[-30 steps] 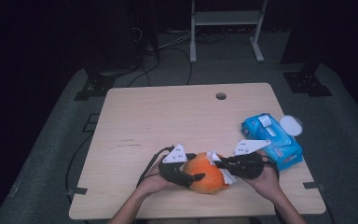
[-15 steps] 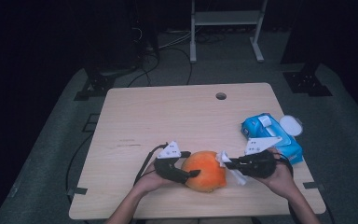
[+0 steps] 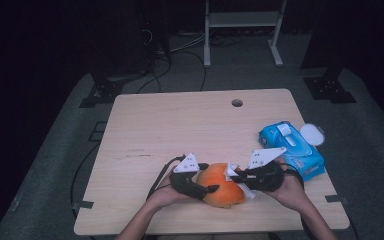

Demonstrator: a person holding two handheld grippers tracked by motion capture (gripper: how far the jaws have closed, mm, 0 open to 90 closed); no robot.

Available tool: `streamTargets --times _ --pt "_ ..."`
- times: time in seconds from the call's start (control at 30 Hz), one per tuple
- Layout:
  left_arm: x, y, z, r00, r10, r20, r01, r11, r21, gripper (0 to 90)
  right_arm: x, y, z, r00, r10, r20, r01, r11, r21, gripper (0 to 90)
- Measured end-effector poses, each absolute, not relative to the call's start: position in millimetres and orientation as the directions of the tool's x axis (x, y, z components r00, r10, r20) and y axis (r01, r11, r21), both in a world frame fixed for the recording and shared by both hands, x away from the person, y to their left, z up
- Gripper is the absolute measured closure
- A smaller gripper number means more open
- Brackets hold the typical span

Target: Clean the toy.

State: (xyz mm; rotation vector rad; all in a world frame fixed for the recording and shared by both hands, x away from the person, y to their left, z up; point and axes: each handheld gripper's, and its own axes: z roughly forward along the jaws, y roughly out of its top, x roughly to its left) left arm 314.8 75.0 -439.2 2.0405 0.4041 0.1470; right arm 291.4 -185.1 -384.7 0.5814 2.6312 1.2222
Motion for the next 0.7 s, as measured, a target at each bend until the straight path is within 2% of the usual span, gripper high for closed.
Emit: streamTargets --times 0.27,0.7 --pt "310.3 70.6 -438.0 0.943 0.331 -0.037 0.193 -0.453 0.870 19.1 293.8 -170.0 -390.0 -0.907 0.421 -0.017 0.255 0.580 0.774 62.1" --pt "312.4 72.6 -439.1 0.942 0.333 -0.050 0.203 -0.445 0.872 19.2 293.5 -192.3 -377.5 -0.894 0.448 -0.017 0.260 0.550 0.794 56.5"
